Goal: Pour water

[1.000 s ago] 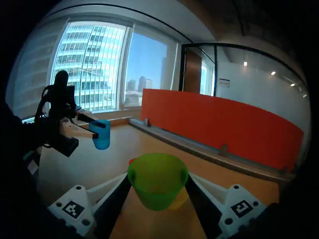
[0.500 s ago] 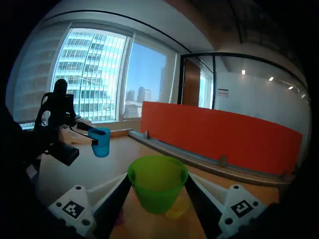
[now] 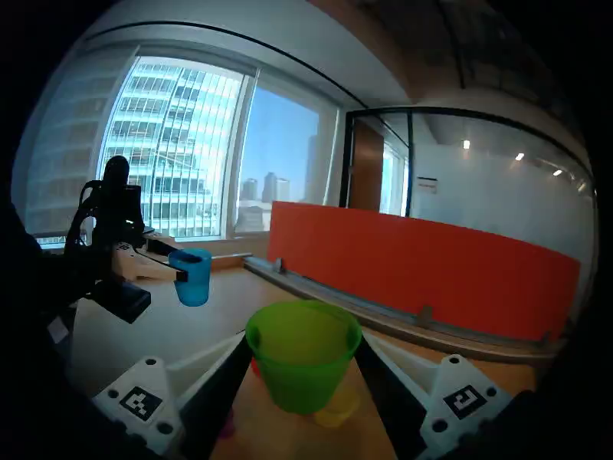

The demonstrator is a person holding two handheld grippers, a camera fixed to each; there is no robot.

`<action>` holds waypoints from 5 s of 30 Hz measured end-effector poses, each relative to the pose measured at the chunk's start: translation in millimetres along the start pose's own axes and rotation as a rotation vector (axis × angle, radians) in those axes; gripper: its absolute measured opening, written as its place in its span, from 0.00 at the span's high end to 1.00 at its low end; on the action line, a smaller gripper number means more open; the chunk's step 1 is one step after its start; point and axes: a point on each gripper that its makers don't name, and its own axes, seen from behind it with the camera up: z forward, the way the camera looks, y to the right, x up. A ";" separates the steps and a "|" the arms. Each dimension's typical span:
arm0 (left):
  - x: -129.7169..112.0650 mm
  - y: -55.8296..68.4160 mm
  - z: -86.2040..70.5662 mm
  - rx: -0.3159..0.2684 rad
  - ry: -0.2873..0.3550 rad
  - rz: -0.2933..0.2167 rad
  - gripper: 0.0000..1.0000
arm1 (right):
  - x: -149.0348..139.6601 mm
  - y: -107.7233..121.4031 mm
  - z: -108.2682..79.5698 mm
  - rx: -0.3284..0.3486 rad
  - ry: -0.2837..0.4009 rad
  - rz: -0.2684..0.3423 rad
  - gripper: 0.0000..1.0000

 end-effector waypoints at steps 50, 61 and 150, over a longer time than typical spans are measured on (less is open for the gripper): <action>74.3 13.8 12.8 0.026 0.089 0.254 0.13 | -3.6 -63.8 30.5 0.176 0.015 0.047 0.09; 90.8 26.9 18.3 0.027 0.098 0.354 0.13 | -3.7 -87.5 39.7 0.232 0.018 0.042 0.09; 157.2 58.8 16.4 0.136 0.134 1.069 0.13 | -4.2 -141.6 67.7 0.352 0.022 0.018 0.09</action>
